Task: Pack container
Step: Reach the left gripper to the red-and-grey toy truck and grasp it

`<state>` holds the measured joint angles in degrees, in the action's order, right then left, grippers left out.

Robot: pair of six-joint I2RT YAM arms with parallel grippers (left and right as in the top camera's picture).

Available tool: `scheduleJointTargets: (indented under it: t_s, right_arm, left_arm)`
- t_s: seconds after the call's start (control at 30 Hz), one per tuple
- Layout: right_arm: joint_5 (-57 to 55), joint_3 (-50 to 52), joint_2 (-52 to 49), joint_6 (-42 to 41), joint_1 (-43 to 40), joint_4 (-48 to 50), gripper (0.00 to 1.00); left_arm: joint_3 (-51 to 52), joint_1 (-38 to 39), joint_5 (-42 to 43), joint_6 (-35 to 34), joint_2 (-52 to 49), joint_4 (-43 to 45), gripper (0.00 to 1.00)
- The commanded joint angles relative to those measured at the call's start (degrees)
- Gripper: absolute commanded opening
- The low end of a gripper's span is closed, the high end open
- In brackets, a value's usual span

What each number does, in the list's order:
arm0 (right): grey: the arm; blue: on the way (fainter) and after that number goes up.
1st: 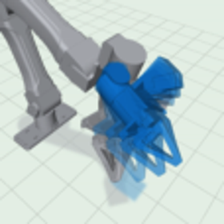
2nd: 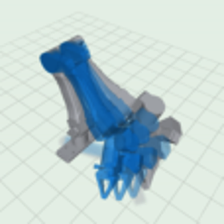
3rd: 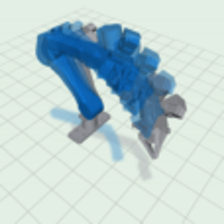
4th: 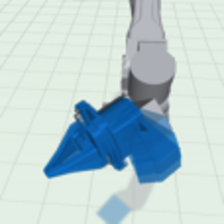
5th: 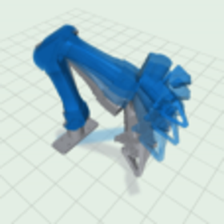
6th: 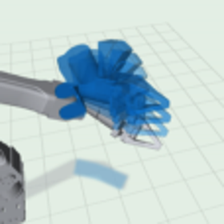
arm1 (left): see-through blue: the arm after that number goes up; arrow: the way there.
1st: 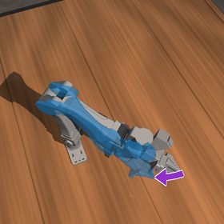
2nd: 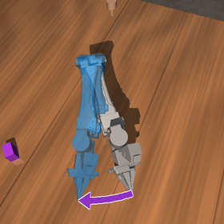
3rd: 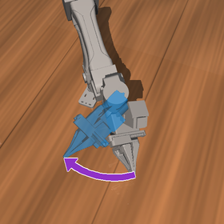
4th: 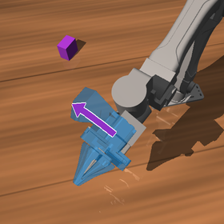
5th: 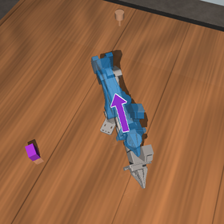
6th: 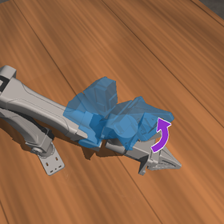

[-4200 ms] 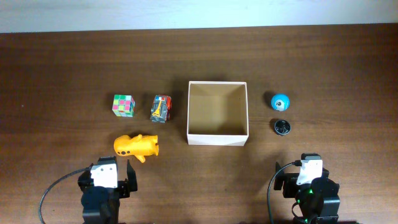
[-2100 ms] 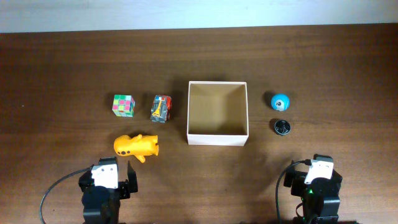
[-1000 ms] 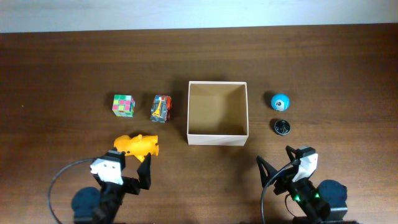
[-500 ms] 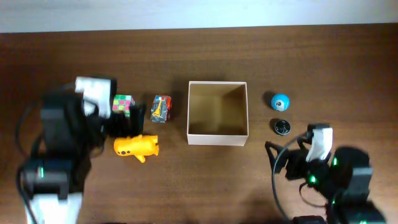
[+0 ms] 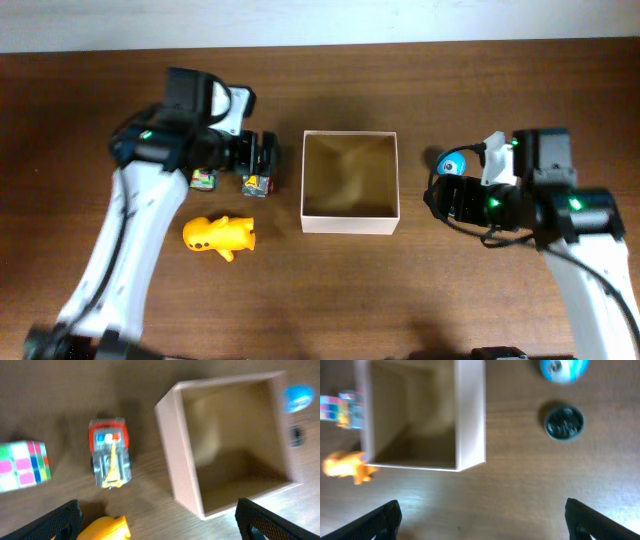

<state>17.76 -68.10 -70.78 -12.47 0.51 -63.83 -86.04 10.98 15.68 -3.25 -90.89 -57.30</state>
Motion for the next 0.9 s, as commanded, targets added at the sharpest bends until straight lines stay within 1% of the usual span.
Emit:
scheduleJointTargets:
  t_s: [0.0,0.2,0.4,0.53,0.7,0.8,0.87]
  right_arm:
    - [-3.48,-0.81,-3.23,-1.53,0.11,-1.51,0.99]
    - [-3.45,-0.81,-5.99,-1.57,0.11,-1.92,0.99]
    - [-3.45,-0.81,-6.05,-1.55,0.11,-2.67,0.99]
    - [-3.45,-0.81,-6.05,-1.55,0.11,-3.04,0.99]
    - [-3.45,-0.81,-6.05,-1.55,0.11,-3.15,0.99]
    - [-3.45,-0.81,-6.05,-1.55,0.11,-3.43,0.99]
    - [-3.45,-0.81,-6.05,-1.53,0.11,-3.48,0.99]
  left_arm:
    - [-0.44,1.60,-8.02,-1.92,-5.05,-0.79,0.99]
    - [-0.42,1.73,-13.25,-1.90,-13.00,0.44,0.99]
    - [-0.42,1.73,-12.41,-4.48,-22.34,2.82,0.99]
    - [-0.42,1.73,-11.43,-4.48,-25.29,5.42,0.99]
    - [-0.42,1.73,-11.45,-4.44,-26.71,7.82,1.00]
    - [-0.42,1.73,-11.45,-4.42,-26.86,8.98,0.90]
    - [-0.42,1.73,-11.43,-4.44,-26.86,9.77,0.74]
